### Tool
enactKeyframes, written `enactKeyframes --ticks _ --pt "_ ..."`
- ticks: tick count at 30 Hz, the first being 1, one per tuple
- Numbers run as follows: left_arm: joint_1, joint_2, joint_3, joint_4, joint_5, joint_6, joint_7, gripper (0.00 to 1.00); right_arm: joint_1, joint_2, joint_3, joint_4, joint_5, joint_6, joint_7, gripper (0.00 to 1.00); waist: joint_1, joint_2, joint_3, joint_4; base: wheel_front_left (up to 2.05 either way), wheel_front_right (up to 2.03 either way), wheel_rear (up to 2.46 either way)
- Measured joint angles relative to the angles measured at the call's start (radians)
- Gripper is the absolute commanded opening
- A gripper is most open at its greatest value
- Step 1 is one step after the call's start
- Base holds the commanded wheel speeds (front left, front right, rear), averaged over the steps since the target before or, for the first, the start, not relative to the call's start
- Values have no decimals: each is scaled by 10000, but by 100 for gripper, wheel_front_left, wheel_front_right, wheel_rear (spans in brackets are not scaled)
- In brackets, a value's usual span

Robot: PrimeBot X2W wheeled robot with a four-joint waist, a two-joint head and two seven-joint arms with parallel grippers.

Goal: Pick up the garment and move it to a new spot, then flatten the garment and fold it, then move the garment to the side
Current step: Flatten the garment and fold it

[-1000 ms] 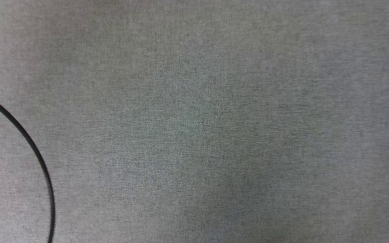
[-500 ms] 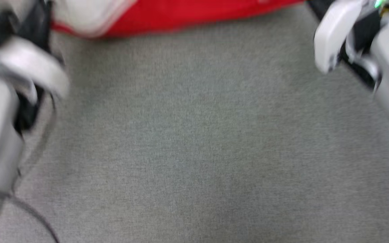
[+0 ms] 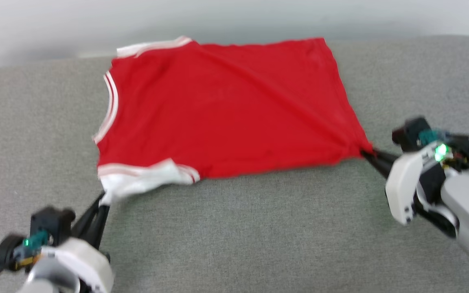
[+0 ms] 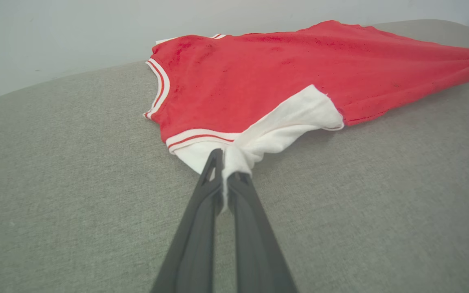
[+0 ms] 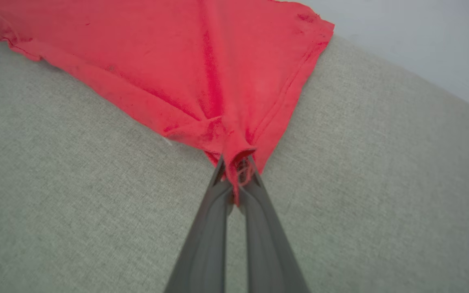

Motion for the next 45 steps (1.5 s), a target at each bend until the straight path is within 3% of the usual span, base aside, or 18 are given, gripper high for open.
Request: enactKeyframes --ticks 1,8,19,25,32,40,45 --pt "798 190 13 -454 -184 307 102 0 489 -297 159 -203 81 0 6 0 0 0 -274 -8 0 0 0" --pt "3053 378 -288 -1503 -631 1112 397 0 2183 -1116 253 -830 516 0 -58 0 -1 0 -1174 -50 0 0 0" --pt "5473 -201 -477 -2000 -1499 1868 -13 0 4981 -2190 -577 -2339 913 0 196 0 -1 0 -2048 5 0 0 0" --pt "5677 -176 -458 -2150 -1628 1837 -58 0 5739 -2332 -1390 -3210 907 0 788 0 0 0 -2004 43 0 0 0" --pt "4129 205 -35 -2347 -1014 1741 -81 0 5757 -2109 -2874 -3833 443 0 1216 0 1 0 -1678 64 0 0 0" --pt "1755 665 117 -2171 -491 1106 671 0 5223 -1615 -4372 -4401 -198 0 1862 0 3 0 -1037 -36 0 0 0" --pt "384 575 98 -1607 -366 610 1062 0 4752 -1210 -4869 -4604 -560 0 2383 0 3 0 -502 -148 0 0 0"
